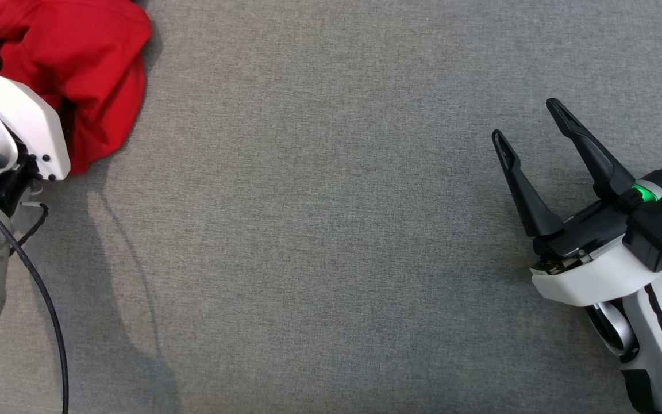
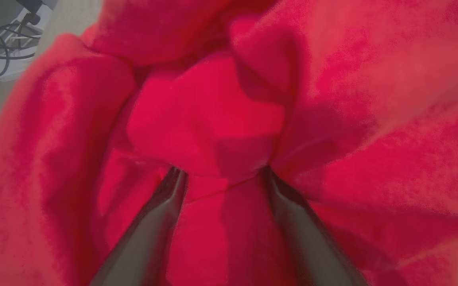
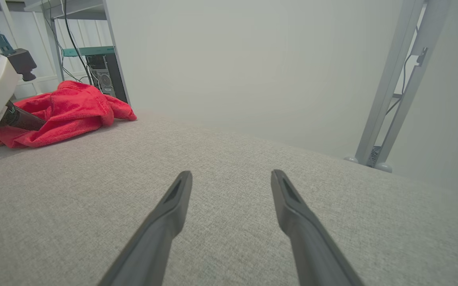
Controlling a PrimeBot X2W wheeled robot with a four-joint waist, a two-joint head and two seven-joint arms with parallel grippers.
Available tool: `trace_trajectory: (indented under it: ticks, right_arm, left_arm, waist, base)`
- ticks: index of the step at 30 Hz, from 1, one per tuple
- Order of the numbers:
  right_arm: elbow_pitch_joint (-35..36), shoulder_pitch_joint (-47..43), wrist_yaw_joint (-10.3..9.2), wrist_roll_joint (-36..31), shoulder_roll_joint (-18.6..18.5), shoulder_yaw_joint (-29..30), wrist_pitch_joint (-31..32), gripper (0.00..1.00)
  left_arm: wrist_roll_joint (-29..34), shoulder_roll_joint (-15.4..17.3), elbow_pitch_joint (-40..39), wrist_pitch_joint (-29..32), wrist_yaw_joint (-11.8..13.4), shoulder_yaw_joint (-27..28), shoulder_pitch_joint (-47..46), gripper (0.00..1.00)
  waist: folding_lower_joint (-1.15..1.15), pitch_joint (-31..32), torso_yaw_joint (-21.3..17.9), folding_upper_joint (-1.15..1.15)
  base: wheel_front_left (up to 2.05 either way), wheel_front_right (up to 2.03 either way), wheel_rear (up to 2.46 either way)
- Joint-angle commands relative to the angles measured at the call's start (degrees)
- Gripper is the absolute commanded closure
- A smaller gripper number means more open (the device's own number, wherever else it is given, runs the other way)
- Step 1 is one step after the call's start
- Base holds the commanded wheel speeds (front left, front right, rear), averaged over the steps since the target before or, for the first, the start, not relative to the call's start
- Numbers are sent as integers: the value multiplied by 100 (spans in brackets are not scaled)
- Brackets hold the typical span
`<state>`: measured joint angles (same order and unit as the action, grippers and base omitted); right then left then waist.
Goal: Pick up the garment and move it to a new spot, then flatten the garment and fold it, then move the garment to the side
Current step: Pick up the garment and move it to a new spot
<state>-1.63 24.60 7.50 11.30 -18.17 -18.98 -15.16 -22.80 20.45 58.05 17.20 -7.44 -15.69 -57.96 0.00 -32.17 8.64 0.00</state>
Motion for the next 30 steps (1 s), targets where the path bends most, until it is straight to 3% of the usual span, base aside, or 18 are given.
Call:
trace_trajectory:
  ticks: [1,2,3,4,5,14,25,30]
  right_arm:
    - [27,40,-2,-31,1,26,-9,0]
    - [26,39,-2,-33,8,30,-9,0]
    - [23,38,-2,-33,12,32,-9,0]
    - [17,37,-2,-33,18,35,-9,0]
    - [8,35,-2,-34,22,37,-9,0]
    - [-95,-43,-2,-43,75,123,-8,0]
    - [-268,-288,-2,31,193,297,-8,0]
    - [-345,-472,-2,80,295,366,-8,0]
  left_arm:
    - [-33,-87,205,152,0,-78,63,0]
    - [-70,-102,289,228,0,-79,46,0]
    - [-102,-117,349,269,0,-97,36,47]
    - [-139,-126,389,298,4,-119,22,85]
    - [-180,-128,418,314,4,-144,14,100]
    - [-496,-109,314,-209,0,-301,-17,100]
    - [-676,-119,-307,-2605,-1,-354,68,100]
    - [-748,-280,-590,-3052,-1,-532,229,100]
  waist:
    - [0,-25,-38,0]
    - [0,-25,-49,0]
    - [0,-21,-58,0]
    - [0,-16,-65,0]
    - [0,-9,-67,0]
    - [0,284,29,0]
    - [0,1288,14,0]
    - [0,1813,-78,0]
  base:
    - [0,0,0]
    - [0,0,0]
    - [0,0,0]
    - [0,0,0]
    - [0,0,0]
    - [0,0,0]
    - [0,0,0]
    - [0,0,0]
